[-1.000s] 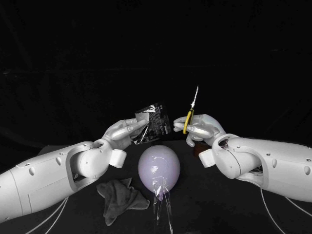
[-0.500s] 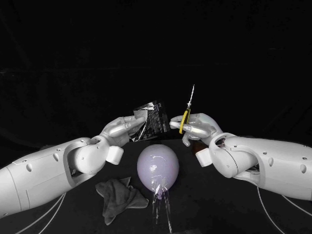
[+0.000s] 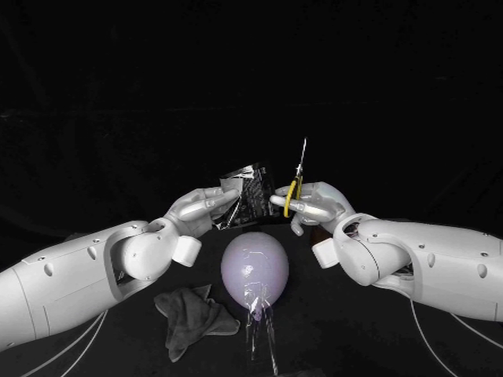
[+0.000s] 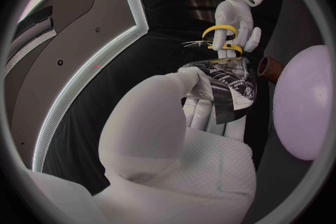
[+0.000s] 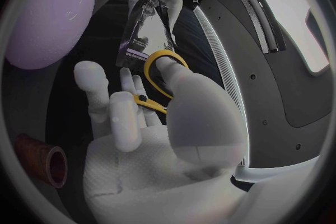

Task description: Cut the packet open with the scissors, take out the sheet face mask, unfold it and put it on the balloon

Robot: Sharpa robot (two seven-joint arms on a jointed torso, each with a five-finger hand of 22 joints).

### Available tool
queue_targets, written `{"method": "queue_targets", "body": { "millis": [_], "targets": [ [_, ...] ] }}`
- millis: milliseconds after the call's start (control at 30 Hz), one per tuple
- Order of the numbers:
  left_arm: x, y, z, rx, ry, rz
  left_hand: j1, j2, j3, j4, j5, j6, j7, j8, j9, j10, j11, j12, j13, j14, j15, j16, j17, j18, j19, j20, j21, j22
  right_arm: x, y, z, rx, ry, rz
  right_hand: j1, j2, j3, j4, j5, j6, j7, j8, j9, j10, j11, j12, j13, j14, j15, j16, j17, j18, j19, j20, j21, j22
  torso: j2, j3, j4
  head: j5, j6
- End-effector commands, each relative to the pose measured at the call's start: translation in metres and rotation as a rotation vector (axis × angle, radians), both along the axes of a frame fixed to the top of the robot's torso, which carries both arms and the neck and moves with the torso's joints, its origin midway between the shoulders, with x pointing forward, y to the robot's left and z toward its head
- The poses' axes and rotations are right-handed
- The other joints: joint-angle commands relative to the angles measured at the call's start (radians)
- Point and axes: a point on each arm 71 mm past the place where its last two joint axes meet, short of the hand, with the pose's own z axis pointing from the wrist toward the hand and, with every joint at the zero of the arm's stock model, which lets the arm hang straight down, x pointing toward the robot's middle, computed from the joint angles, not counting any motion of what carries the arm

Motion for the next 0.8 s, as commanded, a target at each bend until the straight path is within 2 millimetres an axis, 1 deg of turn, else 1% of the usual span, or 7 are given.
{"method": "queue_targets", "body": {
  "millis": [33, 200, 400, 433, 600, 733, 800],
  "targets": [
    [-0.002, -0.005, 0.004, -0.016, -0.017, -0.046, -0.006, 0.002, 0.000, -0.007, 0.003, 0.002, 0.007, 0.003, 0.002, 0.007, 0.001, -0.002, 0.000, 0.009, 0.000, 0.006, 0.001, 0.014, 0.006, -0.001, 0.006, 0.001, 0.000, 0.004, 0.001, 0.001, -0.018, 0.033, 0.015, 0.002, -0.006, 0.000, -0.002, -0.008, -0.001, -0.003, -0.002, -0.005, 0.001, 0.002, -0.001, 0.024, 0.007, 0.003, -0.002, 0.011, 0.002, 0.006, -0.008, -0.001, 0.000, 0.0003, 0.0000, 0.002, -0.003],
    [-0.002, -0.006, 0.004, -0.017, -0.017, -0.052, -0.006, 0.002, 0.000, -0.007, 0.003, 0.002, 0.007, 0.003, 0.002, 0.007, 0.001, -0.002, 0.000, 0.009, 0.000, 0.006, 0.001, 0.014, 0.006, -0.001, 0.007, 0.001, -0.001, 0.008, 0.001, 0.006, -0.013, 0.050, 0.029, 0.013, -0.013, 0.000, -0.002, 0.001, -0.003, 0.001, -0.003, 0.008, -0.001, 0.006, -0.001, 0.024, 0.005, 0.006, 0.002, 0.011, 0.005, 0.006, -0.007, 0.000, -0.001, 0.0003, -0.0005, 0.004, -0.001],
    [-0.001, -0.008, 0.003, -0.014, -0.017, -0.048, -0.006, 0.003, 0.000, -0.007, 0.003, 0.002, 0.007, 0.003, 0.002, 0.008, 0.001, -0.002, 0.000, 0.010, 0.000, 0.006, 0.001, 0.014, 0.006, -0.001, 0.007, 0.001, -0.004, 0.012, 0.001, 0.018, -0.001, 0.067, 0.064, 0.046, -0.013, 0.000, -0.002, 0.047, -0.016, 0.020, -0.003, 0.071, -0.016, 0.022, 0.002, 0.028, -0.006, 0.015, 0.018, 0.009, 0.019, -0.002, 0.010, 0.017, 0.000, 0.0007, -0.0015, 0.006, -0.001],
    [-0.001, -0.008, 0.003, -0.013, -0.017, -0.047, -0.006, 0.003, 0.000, -0.007, 0.003, 0.002, 0.007, 0.003, 0.002, 0.008, 0.001, -0.002, 0.000, 0.010, 0.000, 0.006, 0.001, 0.014, 0.006, -0.001, 0.007, 0.001, -0.004, 0.012, 0.000, 0.021, 0.002, 0.070, 0.080, 0.068, 0.002, -0.001, -0.002, 0.078, -0.026, 0.034, 0.000, 0.110, -0.026, 0.036, 0.006, 0.032, -0.013, 0.021, 0.030, 0.005, 0.030, -0.006, 0.029, 0.033, 0.000, 0.0010, -0.0019, 0.008, -0.003],
    [0.000, -0.008, 0.004, 0.001, -0.022, -0.037, -0.006, 0.003, 0.000, -0.008, 0.003, 0.002, 0.007, 0.003, 0.002, 0.008, 0.001, -0.002, 0.000, 0.010, 0.000, 0.006, 0.001, 0.014, 0.006, -0.001, 0.007, 0.001, -0.006, 0.016, 0.000, 0.031, 0.017, 0.105, 0.094, 0.089, 0.026, 0.003, -0.002, 0.111, -0.041, 0.047, 0.000, 0.151, -0.041, 0.044, 0.004, 0.033, -0.025, 0.023, 0.032, 0.004, 0.036, -0.017, 0.037, 0.041, 0.000, 0.0016, -0.0018, 0.009, -0.003],
    [0.001, -0.007, 0.004, 0.011, -0.023, -0.033, -0.007, 0.003, 0.000, -0.008, 0.003, 0.002, 0.007, 0.003, 0.002, 0.008, 0.001, -0.002, 0.000, 0.010, 0.000, 0.006, 0.001, 0.014, 0.006, -0.001, 0.007, 0.001, -0.006, 0.017, 0.000, 0.031, 0.020, 0.116, 0.129, 0.139, 0.073, -0.002, -0.003, 0.167, -0.072, 0.076, 0.010, 0.225, -0.071, 0.066, 0.009, 0.032, -0.049, 0.021, 0.025, 0.003, 0.044, -0.035, 0.049, 0.053, -0.001, 0.0013, -0.0003, 0.007, -0.005],
    [0.001, -0.007, 0.004, 0.014, -0.023, -0.033, -0.007, 0.002, 0.000, -0.009, 0.003, 0.001, 0.007, 0.003, 0.002, 0.008, 0.001, -0.002, 0.000, 0.010, 0.000, 0.006, 0.001, 0.014, 0.006, -0.001, 0.007, 0.001, -0.007, 0.017, 0.000, 0.028, 0.020, 0.113, 0.173, 0.171, 0.128, -0.035, -0.002, 0.194, -0.087, 0.096, 0.024, 0.283, -0.088, 0.081, 0.014, 0.032, -0.067, 0.018, 0.018, 0.000, 0.049, -0.054, 0.059, 0.063, -0.001, 0.0011, 0.0002, 0.005, -0.006]
  ]
}}
